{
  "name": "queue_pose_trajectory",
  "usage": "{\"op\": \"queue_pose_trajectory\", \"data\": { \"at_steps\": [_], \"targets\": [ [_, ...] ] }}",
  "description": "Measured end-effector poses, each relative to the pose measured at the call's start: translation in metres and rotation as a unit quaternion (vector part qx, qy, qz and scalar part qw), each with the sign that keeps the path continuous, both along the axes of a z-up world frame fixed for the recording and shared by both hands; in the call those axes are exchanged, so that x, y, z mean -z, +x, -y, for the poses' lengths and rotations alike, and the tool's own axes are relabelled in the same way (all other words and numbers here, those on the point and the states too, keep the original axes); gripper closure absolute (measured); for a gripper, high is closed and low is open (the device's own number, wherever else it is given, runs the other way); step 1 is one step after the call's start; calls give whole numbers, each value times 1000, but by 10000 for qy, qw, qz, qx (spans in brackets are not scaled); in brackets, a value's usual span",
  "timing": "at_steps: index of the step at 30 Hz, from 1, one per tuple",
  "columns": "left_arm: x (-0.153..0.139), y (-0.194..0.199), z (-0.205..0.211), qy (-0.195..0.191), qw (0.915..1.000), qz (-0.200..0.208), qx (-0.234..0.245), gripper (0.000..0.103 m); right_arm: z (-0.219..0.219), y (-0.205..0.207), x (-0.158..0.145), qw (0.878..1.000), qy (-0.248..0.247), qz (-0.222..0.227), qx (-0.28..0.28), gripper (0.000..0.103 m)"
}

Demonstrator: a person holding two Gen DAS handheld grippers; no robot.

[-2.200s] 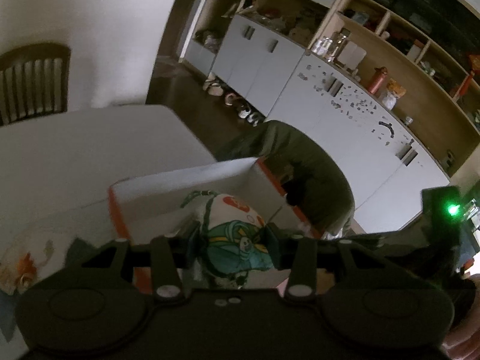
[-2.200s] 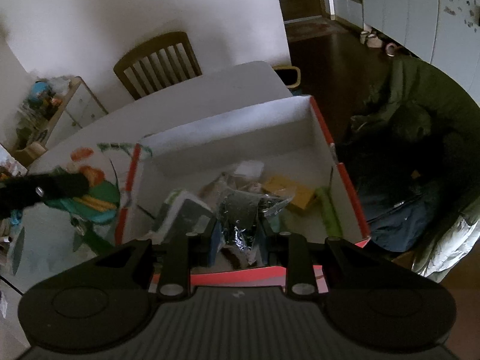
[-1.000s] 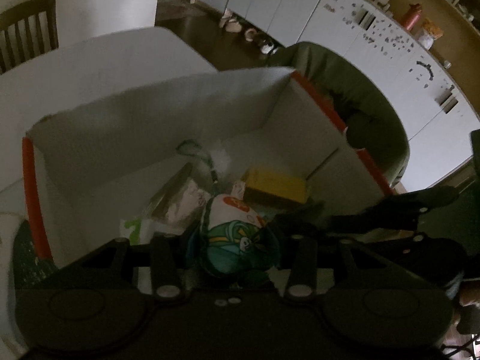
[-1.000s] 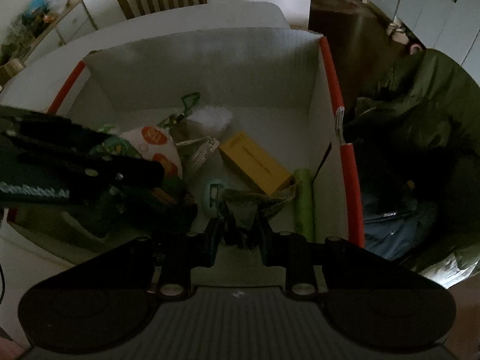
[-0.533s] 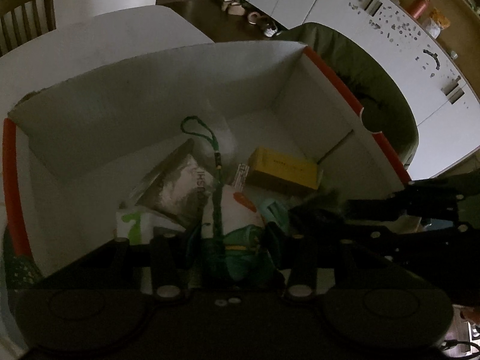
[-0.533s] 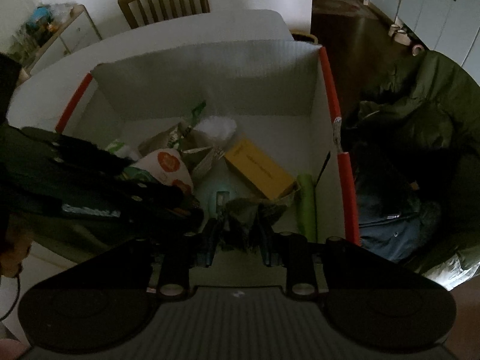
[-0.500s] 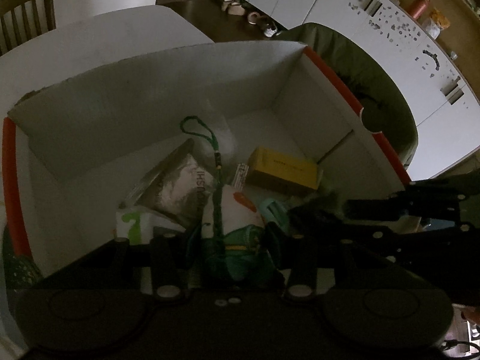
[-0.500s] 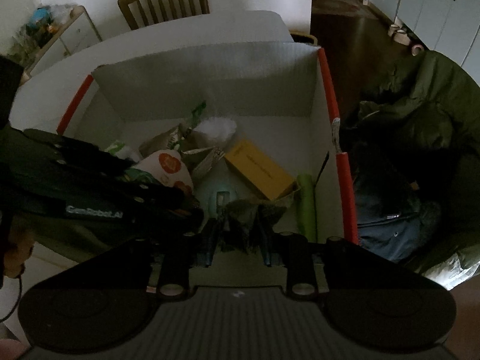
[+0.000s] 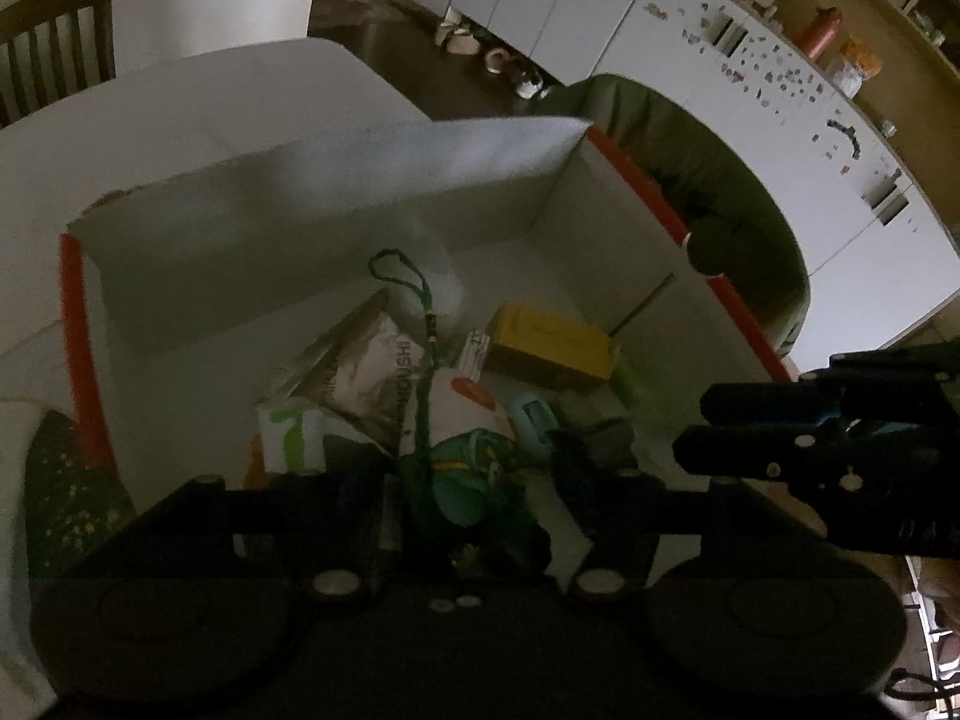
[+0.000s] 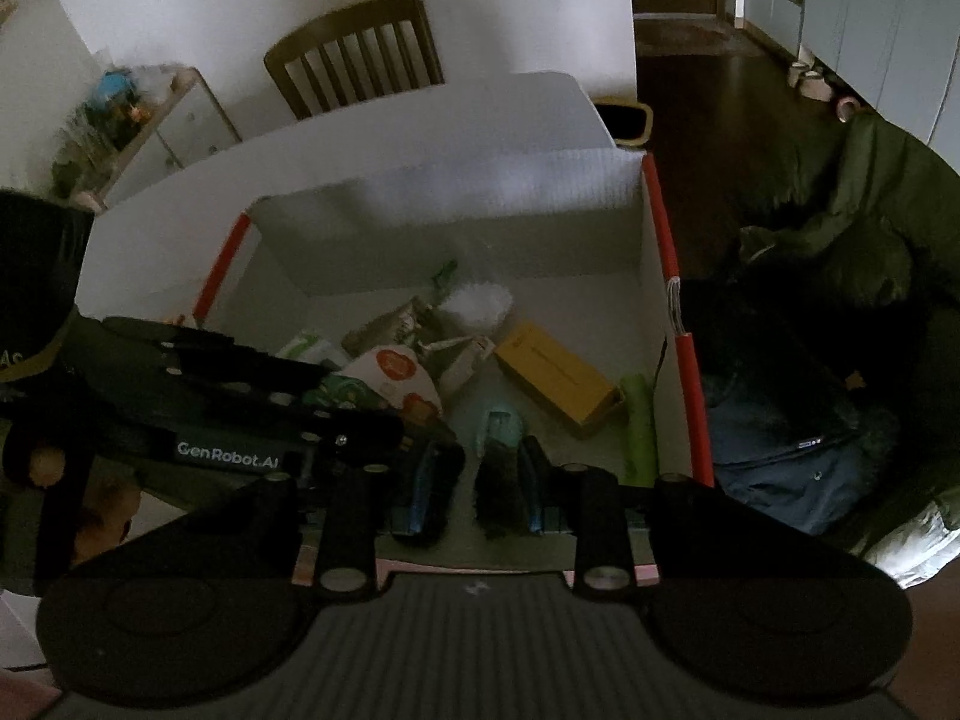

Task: Organize objects
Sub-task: 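Lower the pouch and plush into the shoebox and open both grippers, then move both grippers back to the remaining toys on the placemat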

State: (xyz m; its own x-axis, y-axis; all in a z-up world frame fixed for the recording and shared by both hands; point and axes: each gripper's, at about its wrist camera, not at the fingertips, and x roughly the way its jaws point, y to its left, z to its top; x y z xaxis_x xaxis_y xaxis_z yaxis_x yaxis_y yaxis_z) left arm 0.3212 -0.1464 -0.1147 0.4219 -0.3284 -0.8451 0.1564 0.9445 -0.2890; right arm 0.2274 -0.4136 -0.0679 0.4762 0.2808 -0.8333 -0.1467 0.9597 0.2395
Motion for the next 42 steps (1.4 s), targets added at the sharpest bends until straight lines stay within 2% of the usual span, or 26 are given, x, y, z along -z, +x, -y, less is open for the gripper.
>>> {"op": "queue_pose_trajectory", "data": {
  "at_steps": [9,10,11,13,20,25,36,40,42],
  "targets": [
    [-29,-24,-9,-72,9993,364,84,32,-9,-17,-24,9994,121,307,83,73],
    [-32,-27,-10,-63,9992,392,86,31,-11,-19,-27,9993,158,335,91,69],
    [-35,-29,-12,-69,9991,416,89,30,-13,-21,-30,9991,195,369,106,60],
    [-42,-35,-16,-108,9988,465,93,28,-17,-25,-35,9984,235,494,133,50],
    [-64,-55,-34,-57,9975,705,62,23,-36,-37,-52,9966,280,754,182,49],
    [-79,-68,-53,17,9959,908,14,19,-53,-44,-62,9952,367,887,178,44],
    [-94,-92,-104,44,9947,983,-302,9,-101,-52,-69,9939,389,1028,75,33],
    [-97,-103,-122,91,9941,1006,-393,1,-122,-50,-70,9941,468,983,-8,27],
    [-97,-108,-131,109,9939,1012,-429,1,-132,-49,-71,9942,443,974,-56,27]
  ]
}}
